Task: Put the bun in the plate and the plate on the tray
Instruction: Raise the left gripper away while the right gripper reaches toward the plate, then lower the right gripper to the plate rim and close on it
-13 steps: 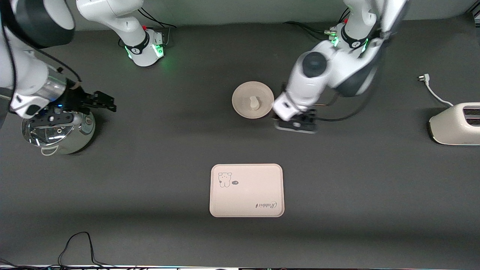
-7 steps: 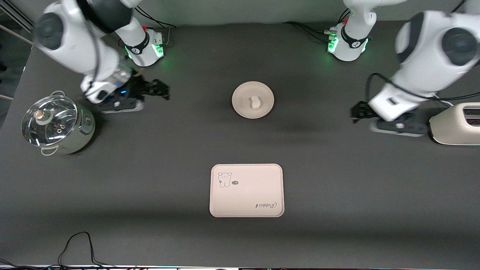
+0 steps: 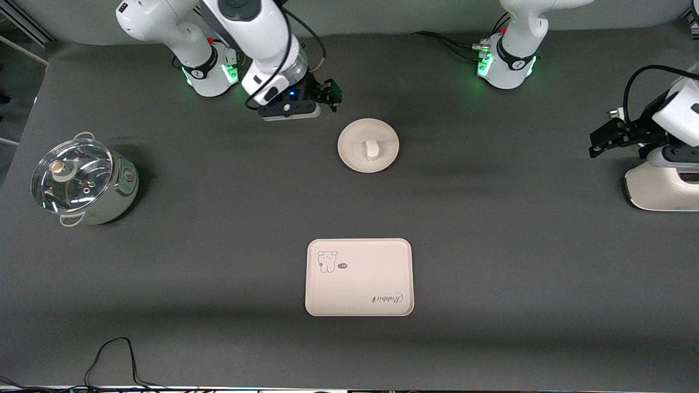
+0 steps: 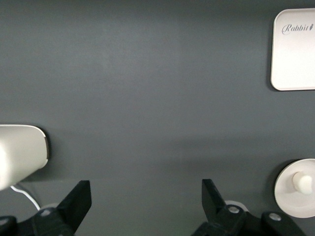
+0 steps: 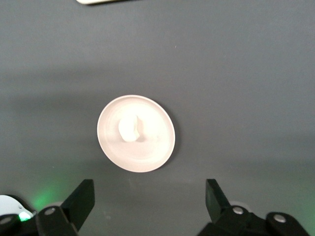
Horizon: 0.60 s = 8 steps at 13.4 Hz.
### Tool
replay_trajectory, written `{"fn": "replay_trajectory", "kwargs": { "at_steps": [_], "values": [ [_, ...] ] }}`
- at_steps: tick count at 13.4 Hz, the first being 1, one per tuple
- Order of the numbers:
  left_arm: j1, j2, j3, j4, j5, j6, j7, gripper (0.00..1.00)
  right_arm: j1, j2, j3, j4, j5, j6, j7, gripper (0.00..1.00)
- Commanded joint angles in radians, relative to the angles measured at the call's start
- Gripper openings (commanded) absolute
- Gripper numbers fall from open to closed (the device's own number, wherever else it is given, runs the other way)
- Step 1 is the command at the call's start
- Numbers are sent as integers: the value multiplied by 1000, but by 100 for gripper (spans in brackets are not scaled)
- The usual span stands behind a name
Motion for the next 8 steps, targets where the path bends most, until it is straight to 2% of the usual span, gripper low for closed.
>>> {"fn": "replay_trajectory", "kwargs": {
  "at_steps": [1,3,8],
  "values": [
    [-22,-15,9,-15,5,-11,-57,100,-2,4,-1,-94,15,105,-3,100],
    [-23,-9,9,-6,5,0,-57,100,-2,44,30,-200,15,269,-3,100],
    [-19,-6,10,23,0,-14,-49,100,86,268,44,-236,15,545,47,100]
  ]
}}
